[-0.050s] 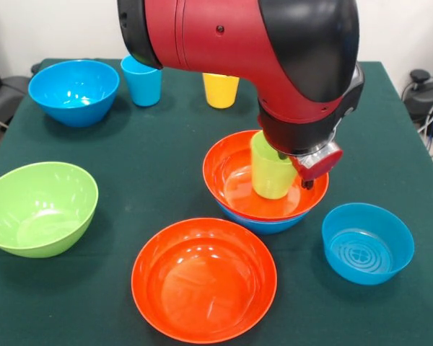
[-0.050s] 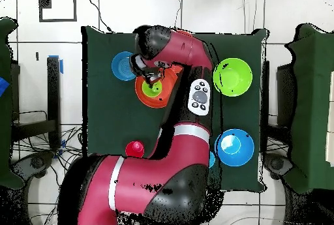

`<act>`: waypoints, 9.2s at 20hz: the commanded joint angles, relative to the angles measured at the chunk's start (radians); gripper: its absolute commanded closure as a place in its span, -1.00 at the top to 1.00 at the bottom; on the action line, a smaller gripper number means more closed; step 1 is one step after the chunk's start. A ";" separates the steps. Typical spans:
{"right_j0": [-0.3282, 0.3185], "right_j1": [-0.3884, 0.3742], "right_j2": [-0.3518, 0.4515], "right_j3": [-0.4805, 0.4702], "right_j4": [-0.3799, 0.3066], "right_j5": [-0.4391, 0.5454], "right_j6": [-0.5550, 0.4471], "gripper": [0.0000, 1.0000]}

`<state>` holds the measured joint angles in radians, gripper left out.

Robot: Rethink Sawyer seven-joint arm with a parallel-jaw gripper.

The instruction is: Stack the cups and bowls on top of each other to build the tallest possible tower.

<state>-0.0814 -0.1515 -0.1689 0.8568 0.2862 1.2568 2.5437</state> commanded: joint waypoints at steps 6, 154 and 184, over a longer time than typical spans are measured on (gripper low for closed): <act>0.017 0.011 0.047 -0.018 -0.082 -0.091 -0.044 1.00; -0.082 -0.209 0.118 -0.032 -0.580 0.185 -0.145 1.00; -0.237 -0.446 0.167 0.335 -0.600 -0.530 -0.298 1.00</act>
<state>-0.3131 -0.5915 -0.1261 1.0571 -0.2611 0.7083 2.5301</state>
